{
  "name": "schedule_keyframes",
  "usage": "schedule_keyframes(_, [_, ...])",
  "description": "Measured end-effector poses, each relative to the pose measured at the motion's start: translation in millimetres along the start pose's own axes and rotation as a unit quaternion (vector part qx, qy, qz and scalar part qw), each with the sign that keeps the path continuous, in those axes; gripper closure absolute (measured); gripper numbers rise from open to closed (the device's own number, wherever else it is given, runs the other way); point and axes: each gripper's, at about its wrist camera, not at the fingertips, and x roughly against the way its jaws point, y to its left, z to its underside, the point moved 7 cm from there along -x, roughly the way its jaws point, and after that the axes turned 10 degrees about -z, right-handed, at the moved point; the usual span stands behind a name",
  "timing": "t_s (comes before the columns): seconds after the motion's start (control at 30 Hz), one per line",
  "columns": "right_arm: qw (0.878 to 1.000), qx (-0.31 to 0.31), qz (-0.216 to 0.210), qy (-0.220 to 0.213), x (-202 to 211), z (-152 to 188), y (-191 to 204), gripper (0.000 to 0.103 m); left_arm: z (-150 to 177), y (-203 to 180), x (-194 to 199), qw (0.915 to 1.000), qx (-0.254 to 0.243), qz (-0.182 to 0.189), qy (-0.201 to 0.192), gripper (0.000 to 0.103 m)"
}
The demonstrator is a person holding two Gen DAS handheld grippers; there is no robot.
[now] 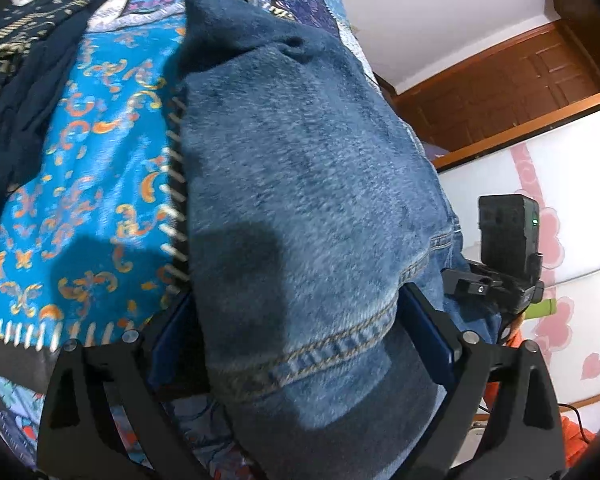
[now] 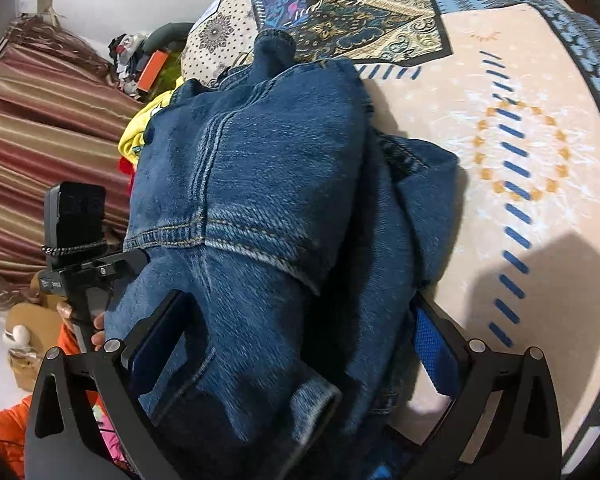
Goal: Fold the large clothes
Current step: 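Grip the folded jacket with both tools and lift it off the quilt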
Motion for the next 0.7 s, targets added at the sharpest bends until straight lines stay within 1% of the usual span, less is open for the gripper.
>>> schedule_keyframes(0.03, [1.0, -0.001, 0.0, -0.002, 0, 0, 0, 0.0, -1, -3, -1, 1.0, -0.002, 0.005, 0.0, 0.008])
schedule_keyframes(0.07, [1.0, -0.002, 0.002, -0.005, 1, 0, 1, 0.001, -2, -6, -2, 0.9999, -0.005, 0.013, 0.0, 0.015])
schedule_keyframes(0.1, [1.0, -0.003, 0.003, -0.007, 1, 1, 2, 0.003, -2, -9, -4, 0.9999, -0.005, 0.014, -0.001, 0.017])
schedule_keyframes(0.13, [1.0, -0.004, 0.005, -0.009, 2, 2, 2, 0.01, -2, -11, -3, 0.9999, -0.007, 0.011, -0.007, 0.019])
schedule_keyframes(0.17, [1.0, -0.008, 0.005, -0.013, 4, 3, 3, 0.017, -2, -13, -2, 0.9998, -0.013, 0.007, -0.012, 0.023])
schedule_keyframes(0.2, [1.0, -0.011, 0.004, -0.015, 5, 2, 3, 0.022, 0, -16, 0, 0.9996, -0.022, 0.001, -0.02, 0.029])
schedule_keyframes(0.23, [1.0, -0.013, 0.005, -0.018, 7, 2, 3, 0.033, 1, -19, 4, 0.9991, -0.029, -0.004, -0.029, 0.032])
schedule_keyframes(0.27, [1.0, -0.01, 0.008, -0.021, 10, 2, 6, 0.041, 1, -21, 7, 0.9987, -0.034, -0.007, -0.036, 0.037])
schedule_keyframes(0.3, [1.0, -0.003, 0.011, -0.022, 11, 2, 8, 0.044, 2, -23, 9, 0.9984, -0.038, -0.008, -0.042, 0.043])
schedule_keyframes(0.33, [1.0, 0.006, 0.017, -0.024, 12, 1, 12, 0.05, 2, -26, 13, 0.9978, -0.044, -0.009, -0.048, 0.045])
schedule_keyframes(0.37, [0.999, 0.017, 0.024, -0.029, 13, 0, 18, 0.054, 2, -29, 18, 0.9974, -0.047, -0.008, -0.054, 0.05])
schedule_keyframes(0.4, [0.999, 0.027, 0.032, -0.033, 15, 0, 24, 0.057, 2, -33, 23, 0.9968, -0.051, -0.006, -0.062, 0.054])
schedule_keyframes(0.43, [0.998, 0.034, 0.036, -0.037, 17, -1, 28, 0.062, 2, -38, 29, 0.9959, -0.056, -0.005, -0.07, 0.055])
schedule_keyframes(0.47, [0.998, 0.04, 0.039, -0.042, 19, -2, 33, 0.065, 2, -44, 36, 0.9949, -0.063, -0.006, -0.078, 0.058])
schedule_keyframes(0.57, [0.996, 0.053, 0.043, -0.056, 24, -6, 51, 0.069, 3, -54, 60, 0.9908, -0.084, -0.014, -0.105, 0.06])
schedule_keyframes(0.7, [0.992, 0.082, 0.048, -0.078, 28, -16, 87, 0.07, 2, -57, 99, 0.9848, -0.099, -0.02, -0.142, 0.061])
